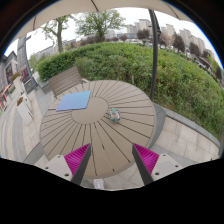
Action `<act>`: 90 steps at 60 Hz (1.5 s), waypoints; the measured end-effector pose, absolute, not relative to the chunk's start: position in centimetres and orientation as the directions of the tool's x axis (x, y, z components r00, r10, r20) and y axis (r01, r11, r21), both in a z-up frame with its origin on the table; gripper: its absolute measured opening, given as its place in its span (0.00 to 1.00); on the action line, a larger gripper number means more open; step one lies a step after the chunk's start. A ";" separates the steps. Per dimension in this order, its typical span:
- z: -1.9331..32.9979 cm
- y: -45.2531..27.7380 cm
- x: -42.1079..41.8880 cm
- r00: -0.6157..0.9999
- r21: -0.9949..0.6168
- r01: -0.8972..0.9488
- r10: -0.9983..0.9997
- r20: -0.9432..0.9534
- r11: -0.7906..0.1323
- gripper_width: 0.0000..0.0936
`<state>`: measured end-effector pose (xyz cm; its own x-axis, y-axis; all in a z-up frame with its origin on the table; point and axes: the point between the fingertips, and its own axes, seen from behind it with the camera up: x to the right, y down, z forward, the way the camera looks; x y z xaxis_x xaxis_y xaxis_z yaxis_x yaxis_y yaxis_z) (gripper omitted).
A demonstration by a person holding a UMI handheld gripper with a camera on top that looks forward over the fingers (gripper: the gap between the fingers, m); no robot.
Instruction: Arrange mouse
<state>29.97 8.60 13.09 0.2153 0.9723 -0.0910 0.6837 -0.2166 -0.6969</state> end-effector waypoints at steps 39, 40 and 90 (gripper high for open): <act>0.5 13.5 12.7 0.228 -0.751 0.639 0.973 -0.025 -0.169 0.91; 0.3 13.6 12.3 0.229 -0.751 0.638 0.973 -0.025 -0.170 0.91; 3.9 12.2 5.9 0.201 -0.720 0.678 0.980 -0.012 -0.148 0.43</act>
